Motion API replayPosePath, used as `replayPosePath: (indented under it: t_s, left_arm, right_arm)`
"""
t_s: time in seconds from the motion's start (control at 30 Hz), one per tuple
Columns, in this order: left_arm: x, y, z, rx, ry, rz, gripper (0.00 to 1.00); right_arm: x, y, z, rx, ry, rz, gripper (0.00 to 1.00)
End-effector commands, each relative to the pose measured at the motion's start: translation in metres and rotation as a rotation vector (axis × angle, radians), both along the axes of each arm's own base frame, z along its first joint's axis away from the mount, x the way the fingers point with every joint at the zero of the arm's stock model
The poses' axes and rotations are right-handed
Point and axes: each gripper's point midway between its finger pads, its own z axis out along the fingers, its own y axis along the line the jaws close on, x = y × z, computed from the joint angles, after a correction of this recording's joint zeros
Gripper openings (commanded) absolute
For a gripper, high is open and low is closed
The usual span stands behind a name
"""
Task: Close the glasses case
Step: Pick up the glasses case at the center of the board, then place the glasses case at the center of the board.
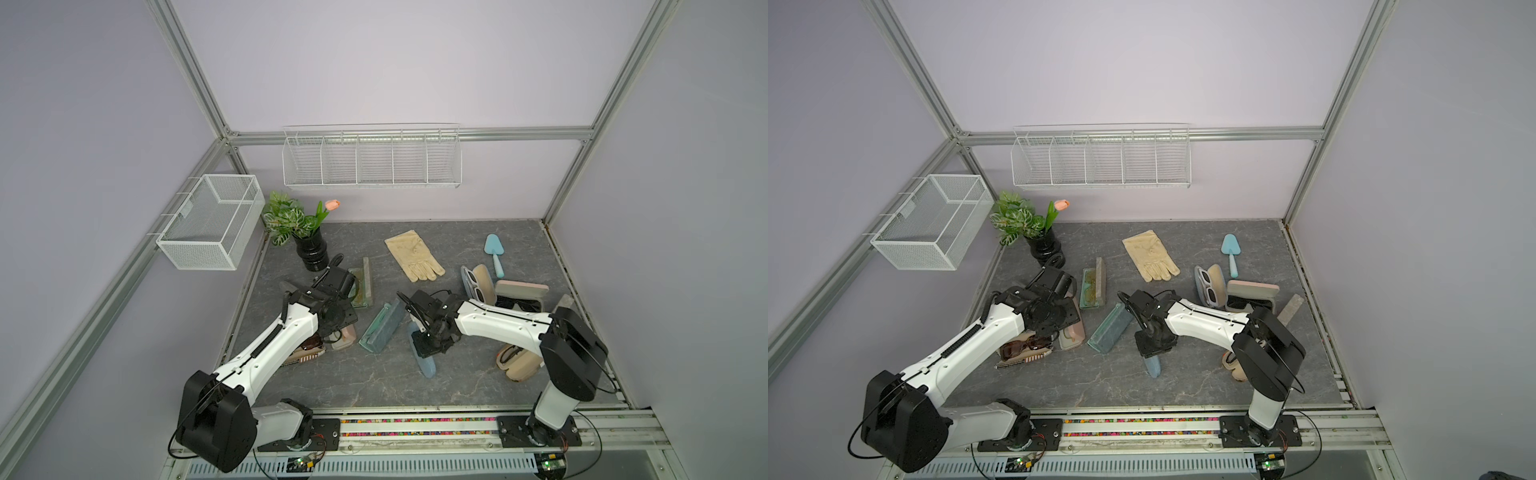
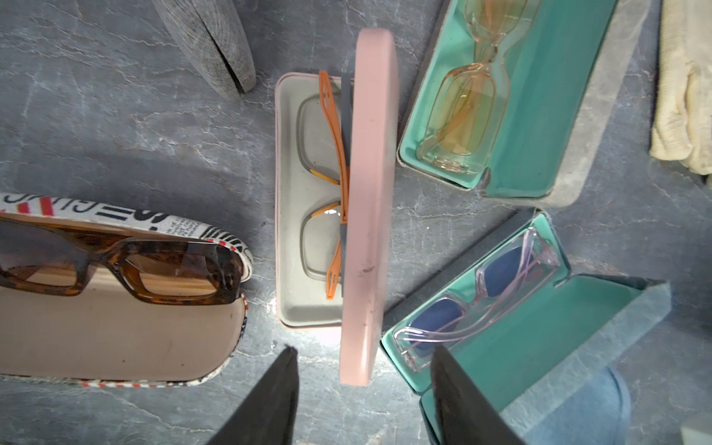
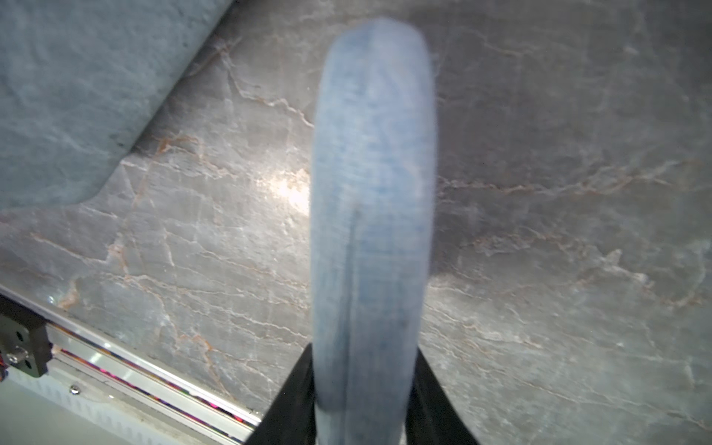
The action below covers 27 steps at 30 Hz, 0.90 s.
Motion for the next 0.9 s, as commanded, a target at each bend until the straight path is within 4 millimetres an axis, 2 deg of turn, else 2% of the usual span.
replayPosePath:
  t_s: [0.0, 0.13, 0.23, 0.33, 0.53, 0.63, 0.87]
  left_arm:
    - [-0.001, 0.002, 0.008, -0.008, -0.031, 0.026, 0.56]
    - [0.0, 0.002, 0.016, -0.007, -0.048, 0.02, 0.56]
    - [0.003, 0.001, 0.022, -0.017, -0.068, 0.014, 0.56]
    - [0.005, -0.002, 0.028, -0.026, -0.086, 0.003, 0.56]
    - [0.009, -0.008, 0.036, -0.038, -0.111, -0.022, 0.56]
    - [0.01, -0.014, 0.036, -0.053, -0.12, -0.034, 0.56]
    - [0.014, -0.039, 0.033, -0.077, -0.131, -0.078, 0.56]
  right_arm:
    - [0.01, -0.004, 0.02, -0.014, -0.059, -0.016, 0.3]
    - [0.031, -0.02, 0.045, -0.024, -0.128, -0.051, 0.29]
    - [0.058, -0.042, 0.073, -0.027, -0.197, -0.109, 0.29]
    - [0.092, -0.077, 0.104, -0.038, -0.28, -0.199, 0.29]
    - [0.16, -0.161, 0.159, -0.063, -0.47, -0.456, 0.29]
    - [0.19, -0.203, 0.173, -0.086, -0.55, -0.594, 0.3]
    - [0.247, -0.278, 0.177, -0.107, -0.625, -0.848, 0.29]
